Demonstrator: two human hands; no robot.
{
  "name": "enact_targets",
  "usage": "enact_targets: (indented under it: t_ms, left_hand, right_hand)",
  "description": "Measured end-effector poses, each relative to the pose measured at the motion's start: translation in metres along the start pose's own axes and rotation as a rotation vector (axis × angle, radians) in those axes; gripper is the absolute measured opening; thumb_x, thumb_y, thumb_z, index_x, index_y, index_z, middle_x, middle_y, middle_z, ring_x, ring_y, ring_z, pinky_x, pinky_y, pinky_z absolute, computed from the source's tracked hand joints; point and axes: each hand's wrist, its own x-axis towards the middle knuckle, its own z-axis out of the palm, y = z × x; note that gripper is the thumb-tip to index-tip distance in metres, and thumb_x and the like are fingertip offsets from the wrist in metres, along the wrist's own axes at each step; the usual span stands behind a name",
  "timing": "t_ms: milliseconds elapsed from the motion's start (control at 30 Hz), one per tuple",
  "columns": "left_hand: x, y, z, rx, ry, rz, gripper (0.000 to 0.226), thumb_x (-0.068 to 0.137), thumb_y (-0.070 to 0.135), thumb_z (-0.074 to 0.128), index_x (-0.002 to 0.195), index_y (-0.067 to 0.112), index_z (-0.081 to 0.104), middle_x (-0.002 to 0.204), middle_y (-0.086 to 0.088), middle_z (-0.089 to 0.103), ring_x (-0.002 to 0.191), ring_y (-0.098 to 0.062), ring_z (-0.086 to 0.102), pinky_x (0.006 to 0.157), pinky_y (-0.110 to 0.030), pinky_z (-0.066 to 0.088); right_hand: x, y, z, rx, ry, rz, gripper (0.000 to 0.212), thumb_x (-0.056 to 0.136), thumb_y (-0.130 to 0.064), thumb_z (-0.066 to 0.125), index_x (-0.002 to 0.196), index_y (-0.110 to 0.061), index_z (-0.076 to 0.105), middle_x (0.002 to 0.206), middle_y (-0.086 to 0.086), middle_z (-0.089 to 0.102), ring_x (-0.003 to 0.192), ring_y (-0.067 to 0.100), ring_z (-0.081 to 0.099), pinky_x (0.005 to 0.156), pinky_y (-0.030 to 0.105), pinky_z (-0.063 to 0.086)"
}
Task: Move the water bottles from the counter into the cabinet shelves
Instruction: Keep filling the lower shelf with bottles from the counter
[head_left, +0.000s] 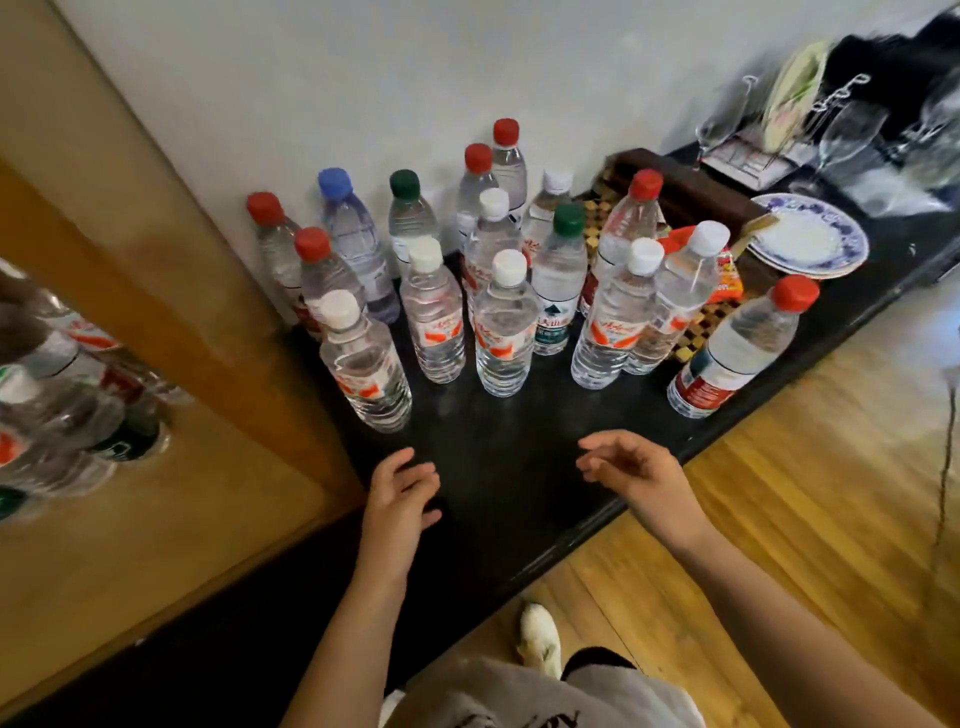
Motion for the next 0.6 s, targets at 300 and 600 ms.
enact_targets:
  t_ms: [300,600]
  left_hand:
    - [0.026,0.018,0.023,-0.065,0.337,0.065,0.079,0.09,0.006,0.055,0.149,0.021,0.005,0.15,-0.011,0.029,0.134,-0.027,0.037,0.106,-0.041,0.038]
    - [0.052,0.059,0.025,0.048,0.564,0.417,0.109,0.073,0.014,0.077,0.148,0.024,-0.001,0.155,-0.008,0.012,0.142,-0.021,0.016,0.114,-0.038,0.023]
  right_hand:
    - [0.044,0.009,-0.014,0.032,-0.057,-0.019,0.025,0.085,0.006,0.057,0.101,-0.013,0.061,0.094,0.009,0.067,0.088,0.018,0.063,0.086,0.031,0.05]
    - [0.115,-0.029,0.024,0.076,-0.086,-0.134,0.077,0.073,-0.011,0.076,0.136,-0.017,0.032,0.122,-0.008,0.044,0.111,0.0,0.045,0.094,0.017,0.037]
